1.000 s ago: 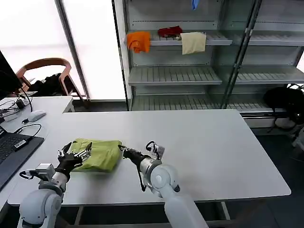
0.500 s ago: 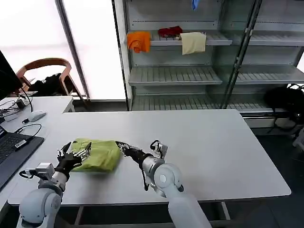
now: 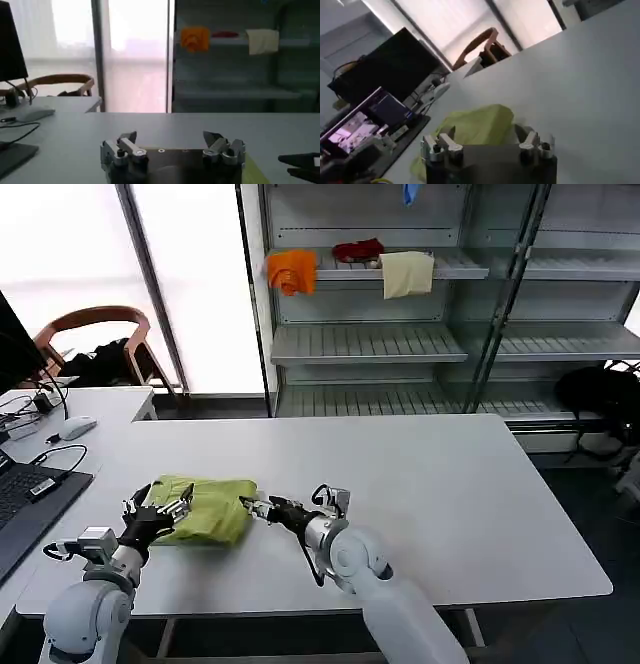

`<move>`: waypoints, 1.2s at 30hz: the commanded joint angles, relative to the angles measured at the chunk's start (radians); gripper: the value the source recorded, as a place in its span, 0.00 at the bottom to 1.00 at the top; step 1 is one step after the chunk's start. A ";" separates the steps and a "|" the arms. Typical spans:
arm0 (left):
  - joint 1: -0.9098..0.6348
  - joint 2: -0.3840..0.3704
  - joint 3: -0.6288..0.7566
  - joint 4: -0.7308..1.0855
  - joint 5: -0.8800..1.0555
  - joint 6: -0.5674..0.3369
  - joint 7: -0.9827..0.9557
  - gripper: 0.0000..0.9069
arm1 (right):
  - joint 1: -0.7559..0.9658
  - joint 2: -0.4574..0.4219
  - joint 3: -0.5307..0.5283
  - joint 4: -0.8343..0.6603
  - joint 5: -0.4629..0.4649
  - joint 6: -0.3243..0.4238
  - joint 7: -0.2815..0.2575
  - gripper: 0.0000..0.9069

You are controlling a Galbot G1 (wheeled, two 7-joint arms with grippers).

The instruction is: Fold and organize the clothes.

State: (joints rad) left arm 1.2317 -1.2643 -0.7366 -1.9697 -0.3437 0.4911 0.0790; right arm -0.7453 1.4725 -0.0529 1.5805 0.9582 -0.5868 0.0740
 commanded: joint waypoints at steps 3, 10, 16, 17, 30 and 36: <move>0.006 0.001 -0.008 -0.007 0.000 0.002 0.000 1.00 | 0.042 0.033 -0.072 -0.101 -0.003 -0.001 -0.044 1.00; 0.018 0.000 -0.017 -0.012 -0.003 0.001 0.000 1.00 | 0.058 0.099 -0.076 -0.179 -0.038 0.000 -0.062 0.26; 0.027 0.000 -0.024 -0.015 -0.007 -0.002 0.001 1.00 | 0.058 0.124 -0.054 -0.194 -0.067 0.002 -0.068 0.00; 0.028 -0.001 -0.024 -0.014 -0.007 -0.002 0.001 1.00 | 0.058 0.122 -0.054 -0.193 -0.073 0.002 -0.067 0.00; 0.020 -0.005 -0.018 -0.020 -0.006 -0.003 0.000 1.00 | 0.041 0.076 -0.004 -0.120 -0.082 0.004 -0.046 0.00; 0.028 -0.005 -0.022 -0.032 -0.007 -0.003 0.000 1.00 | 0.019 0.023 0.018 -0.049 -0.057 0.004 -0.028 0.00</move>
State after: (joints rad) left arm 1.2559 -1.2697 -0.7572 -1.9934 -0.3496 0.4883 0.0785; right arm -0.7127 1.5383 -0.0573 1.4629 0.8899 -0.5837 0.0366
